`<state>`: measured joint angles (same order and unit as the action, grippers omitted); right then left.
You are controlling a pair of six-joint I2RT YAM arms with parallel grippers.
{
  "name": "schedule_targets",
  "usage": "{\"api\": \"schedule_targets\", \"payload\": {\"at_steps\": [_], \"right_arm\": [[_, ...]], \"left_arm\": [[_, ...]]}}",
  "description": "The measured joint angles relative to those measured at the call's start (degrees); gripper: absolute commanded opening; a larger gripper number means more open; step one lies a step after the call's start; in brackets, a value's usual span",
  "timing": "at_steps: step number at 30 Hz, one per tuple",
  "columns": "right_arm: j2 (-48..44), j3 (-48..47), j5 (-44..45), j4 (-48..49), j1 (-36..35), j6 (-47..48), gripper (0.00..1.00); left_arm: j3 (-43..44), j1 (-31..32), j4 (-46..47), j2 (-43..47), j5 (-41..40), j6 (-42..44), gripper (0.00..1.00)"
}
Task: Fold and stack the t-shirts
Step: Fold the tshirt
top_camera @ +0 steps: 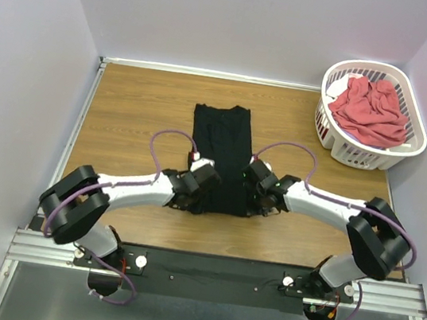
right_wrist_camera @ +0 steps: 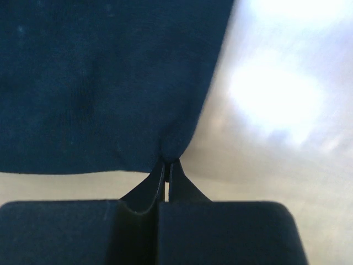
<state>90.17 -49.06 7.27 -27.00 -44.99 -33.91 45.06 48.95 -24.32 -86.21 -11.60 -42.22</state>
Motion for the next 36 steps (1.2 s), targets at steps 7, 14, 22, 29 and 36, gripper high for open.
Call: {"api": "schedule_targets", "payload": {"at_steps": [7,14,22,29,36], "right_arm": [[-12.37,6.32,-7.98,-15.17,-13.62,-6.54,0.0],[-25.7,1.33,-6.03,-28.52,-15.69,-13.4,0.0],[-18.25,-15.78,3.06,-35.04,-13.68,-10.64,0.0],[-9.22,-32.37,5.73,-36.61,-6.93,-2.4,0.0],[-1.99,-42.29,5.25,-36.17,-1.79,4.33,0.0]], "left_arm": [[-5.95,18.71,-12.85,13.35,6.36,-12.11,0.0],[-1.57,24.59,-20.13,20.15,9.73,-20.46,0.0],[6.95,12.15,-23.85,22.53,8.57,-15.47,0.0],[11.37,3.45,-24.74,24.22,7.61,-8.72,0.0],[12.59,-2.8,-22.18,24.22,8.41,-3.58,0.0]]}}
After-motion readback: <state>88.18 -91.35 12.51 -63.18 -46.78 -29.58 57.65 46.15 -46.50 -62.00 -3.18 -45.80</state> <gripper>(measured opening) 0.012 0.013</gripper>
